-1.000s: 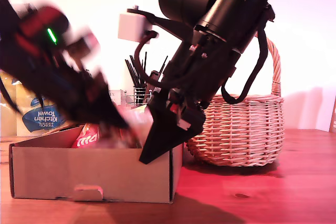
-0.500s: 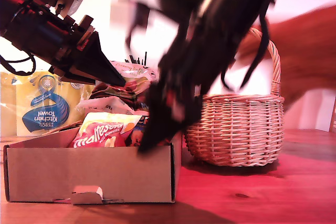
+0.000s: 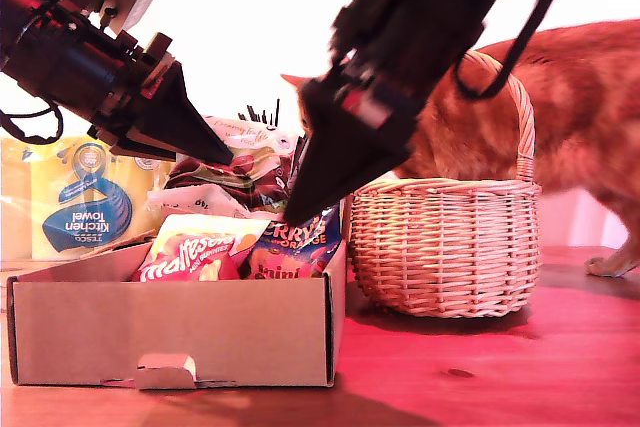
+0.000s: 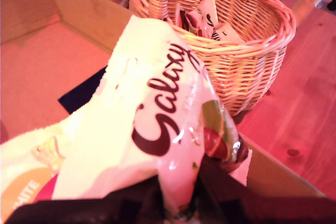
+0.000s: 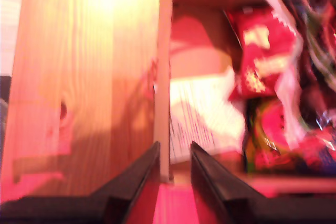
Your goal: Move the bags of Easter eggs from the cardboard box on the left into the woven basket on the right side.
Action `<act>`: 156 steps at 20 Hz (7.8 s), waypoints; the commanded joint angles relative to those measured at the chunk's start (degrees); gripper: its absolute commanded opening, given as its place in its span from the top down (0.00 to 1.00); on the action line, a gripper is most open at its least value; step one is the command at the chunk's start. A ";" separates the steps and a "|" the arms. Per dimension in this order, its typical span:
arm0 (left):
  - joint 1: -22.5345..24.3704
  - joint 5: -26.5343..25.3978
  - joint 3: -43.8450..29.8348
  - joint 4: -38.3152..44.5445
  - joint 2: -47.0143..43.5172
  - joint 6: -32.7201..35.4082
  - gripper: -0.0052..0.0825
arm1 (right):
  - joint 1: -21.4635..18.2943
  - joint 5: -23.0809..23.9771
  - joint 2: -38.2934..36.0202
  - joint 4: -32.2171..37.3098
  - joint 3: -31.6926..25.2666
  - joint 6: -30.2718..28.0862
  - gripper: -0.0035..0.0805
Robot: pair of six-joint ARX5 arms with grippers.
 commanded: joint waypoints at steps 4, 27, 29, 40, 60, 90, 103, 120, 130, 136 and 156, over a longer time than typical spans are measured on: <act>0.20 0.11 -0.92 1.75 -1.18 0.39 0.96 | 0.26 0.66 -7.17 -3.13 -0.28 2.91 0.84; -24.41 -23.34 -0.92 35.71 5.86 0.35 0.96 | -12.74 3.80 -38.86 -37.59 -0.28 11.30 0.97; -24.87 -25.22 -0.83 41.27 9.66 0.44 0.96 | -13.09 3.82 -39.78 -38.42 -0.28 11.74 0.97; -26.97 -30.36 10.40 45.68 24.41 1.95 0.96 | -13.35 4.15 -40.39 -39.74 -0.28 12.02 0.97; -27.17 -30.32 12.15 29.31 17.40 1.95 0.96 | -13.38 4.15 -40.37 -38.86 -0.28 12.04 0.97; 0.15 -5.20 -9.22 6.60 -12.90 11.82 0.95 | -27.45 4.87 -56.52 -4.98 -21.66 32.83 0.97; -5.99 -16.33 -8.87 21.90 6.16 15.50 0.09 | -27.43 3.17 -55.67 -4.96 -21.66 32.79 0.97; -7.78 -35.50 -4.02 20.68 20.79 7.65 0.18 | -27.43 3.02 -55.67 -4.90 -21.66 32.37 0.97; -7.87 -34.82 -3.65 19.96 19.89 7.06 0.95 | -27.43 3.02 -55.67 -4.92 -21.66 32.35 0.97; -9.81 -36.37 -3.61 15.28 9.62 7.02 0.97 | -27.43 3.02 -55.67 -4.92 -21.66 32.33 0.97; -21.18 -14.29 -3.61 23.58 -0.83 10.93 0.97 | -27.43 2.99 -55.69 -4.52 -21.66 31.32 0.97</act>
